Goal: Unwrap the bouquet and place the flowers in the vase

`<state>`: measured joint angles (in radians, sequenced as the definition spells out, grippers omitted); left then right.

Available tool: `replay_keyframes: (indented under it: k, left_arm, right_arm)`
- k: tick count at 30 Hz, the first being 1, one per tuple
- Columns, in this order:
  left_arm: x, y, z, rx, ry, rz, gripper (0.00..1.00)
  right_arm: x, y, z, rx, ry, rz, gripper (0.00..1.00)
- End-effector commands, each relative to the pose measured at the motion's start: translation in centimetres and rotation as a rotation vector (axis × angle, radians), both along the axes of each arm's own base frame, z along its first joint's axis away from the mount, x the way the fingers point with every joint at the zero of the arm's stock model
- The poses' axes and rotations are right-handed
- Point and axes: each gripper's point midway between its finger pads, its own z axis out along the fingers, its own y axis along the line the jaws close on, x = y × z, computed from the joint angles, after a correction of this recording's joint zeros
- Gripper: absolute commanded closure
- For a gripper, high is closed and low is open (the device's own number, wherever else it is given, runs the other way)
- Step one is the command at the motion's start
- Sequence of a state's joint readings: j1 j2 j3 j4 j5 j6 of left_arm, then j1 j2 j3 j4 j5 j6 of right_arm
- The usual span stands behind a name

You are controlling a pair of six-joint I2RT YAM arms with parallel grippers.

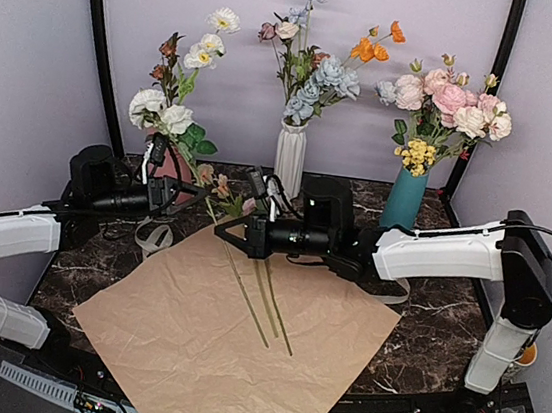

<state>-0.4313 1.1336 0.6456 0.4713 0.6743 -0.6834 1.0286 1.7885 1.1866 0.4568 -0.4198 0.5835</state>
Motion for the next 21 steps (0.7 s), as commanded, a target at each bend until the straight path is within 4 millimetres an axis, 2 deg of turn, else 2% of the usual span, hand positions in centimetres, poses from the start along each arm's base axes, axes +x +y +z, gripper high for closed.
replay_keyframes:
  k: [1,3,5,8,9,14,15,17,20,21]
  left_arm:
    - [-0.1,-0.4,2.3,-0.045,-0.076,-0.017,0.71]
    - [-0.1,-0.5,2.5,-0.058,-0.083,-0.018,0.8]
    - [-0.2,-0.6,2.7,-0.071,-0.085,-0.031,0.97]
    - [0.1,-0.6,2.7,-0.067,-0.078,-0.023,1.0]
    - [0.2,-0.6,2.8,-0.063,-0.081,-0.017,1.0]
    - [1.4,0.7,3.9,0.051,-0.124,0.093,1.0]
    - [1.6,1.1,4.2,0.088,-0.129,0.12,1.0]
    - [2.0,2.1,5.4,0.156,-0.161,0.179,1.0]
    - [2.8,4.7,6.7,0.285,-0.189,0.319,1.0]
    - [3.1,5.8,7.3,0.329,-0.197,0.376,1.0]
  right_arm:
    - [-1.1,0.4,2.3,0.076,-0.047,0.048,1.0]
    - [-1.2,0.6,2.1,0.073,-0.046,0.059,1.0]
    - [-1.3,0.8,1.9,0.069,-0.048,0.072,1.0]
    - [-1.4,0.9,1.6,0.061,-0.062,0.085,1.0]
    - [-1.5,0.9,1.6,0.055,-0.074,0.096,0.94]
    - [-0.3,-0.2,0.5,-0.047,-0.186,0.055,0.32]
    - [0.2,-0.8,0.2,-0.07,-0.208,0.041,0.24]
    - [1.2,-2.2,0.0,-0.105,-0.247,0.014,0.17]
    - [3.1,-5.0,-0.8,-0.155,-0.293,-0.038,0.13]
    - [3.6,-6.0,-1.8,-0.182,-0.3,-0.056,0.13]
